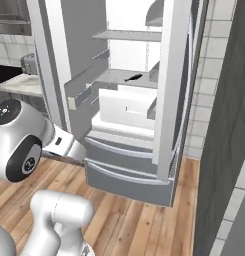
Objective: Take the cheese, fish, and garlic from the fridge and place them on the plate on the dining counter to create an appetizer plate.
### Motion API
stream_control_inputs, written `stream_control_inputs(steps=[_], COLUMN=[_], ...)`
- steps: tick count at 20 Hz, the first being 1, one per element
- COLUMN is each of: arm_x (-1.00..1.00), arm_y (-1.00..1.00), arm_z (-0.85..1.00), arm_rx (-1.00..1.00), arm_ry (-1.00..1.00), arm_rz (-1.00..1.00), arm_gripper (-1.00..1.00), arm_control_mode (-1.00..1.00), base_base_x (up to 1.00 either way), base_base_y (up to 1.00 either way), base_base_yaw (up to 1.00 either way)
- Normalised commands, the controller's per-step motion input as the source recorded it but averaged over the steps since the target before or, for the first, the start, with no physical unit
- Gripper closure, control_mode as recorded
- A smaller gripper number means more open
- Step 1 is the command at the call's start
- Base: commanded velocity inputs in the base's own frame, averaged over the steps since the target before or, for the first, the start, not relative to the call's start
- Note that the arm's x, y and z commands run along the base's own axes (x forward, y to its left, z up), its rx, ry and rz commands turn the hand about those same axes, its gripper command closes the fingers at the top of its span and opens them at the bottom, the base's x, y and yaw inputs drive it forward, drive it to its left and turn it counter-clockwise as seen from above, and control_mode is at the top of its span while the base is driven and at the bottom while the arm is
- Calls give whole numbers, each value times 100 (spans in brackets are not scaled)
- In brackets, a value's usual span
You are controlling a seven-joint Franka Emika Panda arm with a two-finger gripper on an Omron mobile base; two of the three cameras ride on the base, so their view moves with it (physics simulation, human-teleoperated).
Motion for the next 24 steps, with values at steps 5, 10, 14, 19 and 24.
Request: stream_control_inputs(steps=[5,10,14,19,24], arm_x=[0,0,0,0,0], arm_y=[0,0,0,0,0], arm_z=[0,0,0,0,0], arm_rx=[0,0,0,0,0], arm_ry=[0,0,0,0,0], arm_rz=[0,0,0,0,0], arm_gripper=[-100,-100,-100,-100,-100], arm_control_mode=[100,100,100,100,100], base_base_x=[73,65,64,68,67], base_base_y=[0,2,6,9,14], base_base_yaw=[0,0,0,0,0])
